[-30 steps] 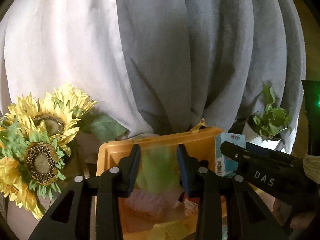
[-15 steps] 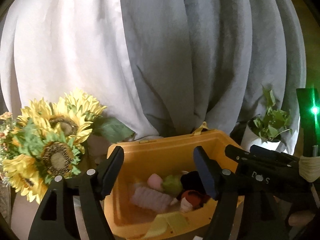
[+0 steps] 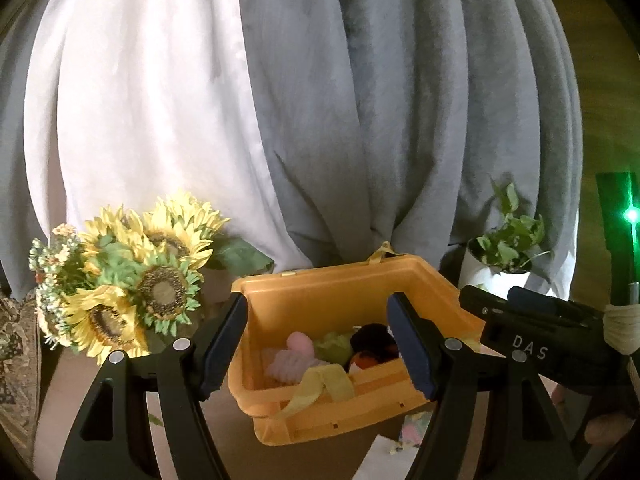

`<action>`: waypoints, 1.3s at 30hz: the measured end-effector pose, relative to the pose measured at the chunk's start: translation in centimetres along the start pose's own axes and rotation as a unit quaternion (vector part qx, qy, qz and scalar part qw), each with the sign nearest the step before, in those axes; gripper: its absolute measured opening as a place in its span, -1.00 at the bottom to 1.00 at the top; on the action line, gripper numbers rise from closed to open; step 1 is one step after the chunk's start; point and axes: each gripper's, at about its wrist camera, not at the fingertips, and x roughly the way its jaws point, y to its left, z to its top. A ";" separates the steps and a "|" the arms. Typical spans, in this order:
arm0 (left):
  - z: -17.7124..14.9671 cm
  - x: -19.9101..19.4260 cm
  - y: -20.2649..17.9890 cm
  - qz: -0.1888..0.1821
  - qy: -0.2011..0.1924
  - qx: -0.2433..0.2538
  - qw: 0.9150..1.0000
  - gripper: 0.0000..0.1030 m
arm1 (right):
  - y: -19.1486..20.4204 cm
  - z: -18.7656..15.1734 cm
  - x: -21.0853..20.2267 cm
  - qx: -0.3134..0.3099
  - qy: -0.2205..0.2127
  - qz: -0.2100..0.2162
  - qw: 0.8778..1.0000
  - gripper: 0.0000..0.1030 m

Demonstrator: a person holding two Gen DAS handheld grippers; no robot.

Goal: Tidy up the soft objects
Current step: 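Move both tools back toward the tie-dye toy and white napkin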

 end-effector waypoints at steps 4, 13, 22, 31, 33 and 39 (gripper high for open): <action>-0.4 -1.6 0.1 -0.003 -0.002 0.008 1.000 0.39 | 0.1 -0.5 -1.8 0.001 -0.006 -0.007 1.000 0.28; -1.7 -4.1 0.9 -0.021 0.012 0.007 1.000 0.39 | 0.5 -2.4 -5.7 0.009 -0.020 -0.033 0.999 0.28; -2.7 -5.8 -0.2 -0.010 0.019 0.014 1.000 0.39 | 0.2 -4.1 -8.1 0.018 -0.029 -0.048 0.998 0.28; -5.2 -5.5 -3.2 0.032 0.050 -0.014 0.998 0.39 | -1.8 -4.5 -7.1 -0.011 -0.010 -0.005 1.000 0.28; -5.7 -5.2 -3.9 0.040 0.058 -0.025 0.997 0.39 | -2.4 -4.5 -6.6 -0.028 0.001 0.010 1.000 0.28; -7.4 -4.7 -5.8 0.083 0.071 -0.044 0.993 0.39 | -3.7 -4.7 -5.3 -0.071 0.015 0.052 0.996 0.28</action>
